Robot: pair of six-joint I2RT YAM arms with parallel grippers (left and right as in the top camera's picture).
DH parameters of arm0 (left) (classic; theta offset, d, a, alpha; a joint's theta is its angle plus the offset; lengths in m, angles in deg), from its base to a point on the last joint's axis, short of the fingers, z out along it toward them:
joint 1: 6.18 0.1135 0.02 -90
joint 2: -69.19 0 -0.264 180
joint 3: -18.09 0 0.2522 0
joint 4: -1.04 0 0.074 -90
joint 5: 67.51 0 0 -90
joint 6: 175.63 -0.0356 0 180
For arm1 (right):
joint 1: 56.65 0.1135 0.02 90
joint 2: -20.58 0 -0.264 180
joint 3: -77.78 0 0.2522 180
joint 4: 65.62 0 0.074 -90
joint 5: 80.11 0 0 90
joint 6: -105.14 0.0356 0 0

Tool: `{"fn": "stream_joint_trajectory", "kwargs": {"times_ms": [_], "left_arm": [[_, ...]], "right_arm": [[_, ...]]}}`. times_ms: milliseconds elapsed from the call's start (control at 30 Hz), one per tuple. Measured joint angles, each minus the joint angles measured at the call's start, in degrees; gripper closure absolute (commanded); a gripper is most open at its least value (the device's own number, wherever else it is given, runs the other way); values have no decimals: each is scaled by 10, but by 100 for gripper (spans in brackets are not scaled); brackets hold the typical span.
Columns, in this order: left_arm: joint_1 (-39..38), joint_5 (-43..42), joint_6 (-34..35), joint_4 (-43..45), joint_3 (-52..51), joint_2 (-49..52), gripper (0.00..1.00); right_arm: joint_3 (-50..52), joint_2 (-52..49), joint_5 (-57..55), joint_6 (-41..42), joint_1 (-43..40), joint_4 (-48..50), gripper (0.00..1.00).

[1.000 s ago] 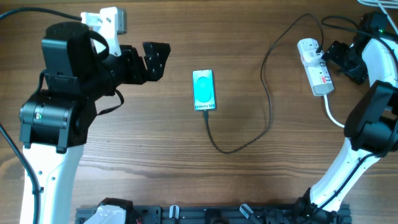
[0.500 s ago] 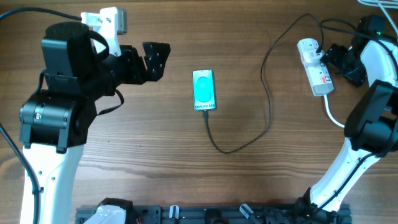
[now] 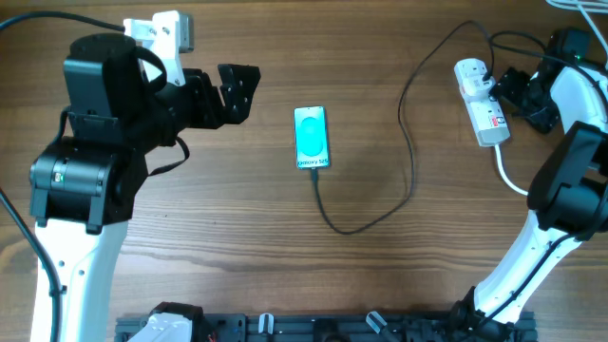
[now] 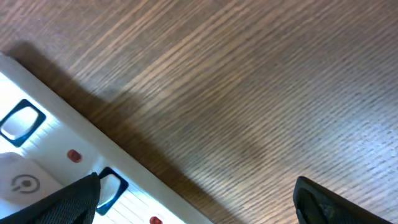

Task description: Plug charger to phone and switch on socket

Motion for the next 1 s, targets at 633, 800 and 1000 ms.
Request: {"fn": "stream_joint_trajectory", "kwargs": {"times_ms": [633, 800, 1000], "left_arm": [[0, 0, 0, 0, 0, 0, 0], [0, 0, 0, 0, 0, 0, 0], [0, 0, 0, 0, 0, 0, 0]], "right_arm": [[1, 0, 17, 1, -3, -6, 0], [1, 0, 26, 1, -4, -8, 0], [1, 0, 36, 0, -5, -21, 0]]}}
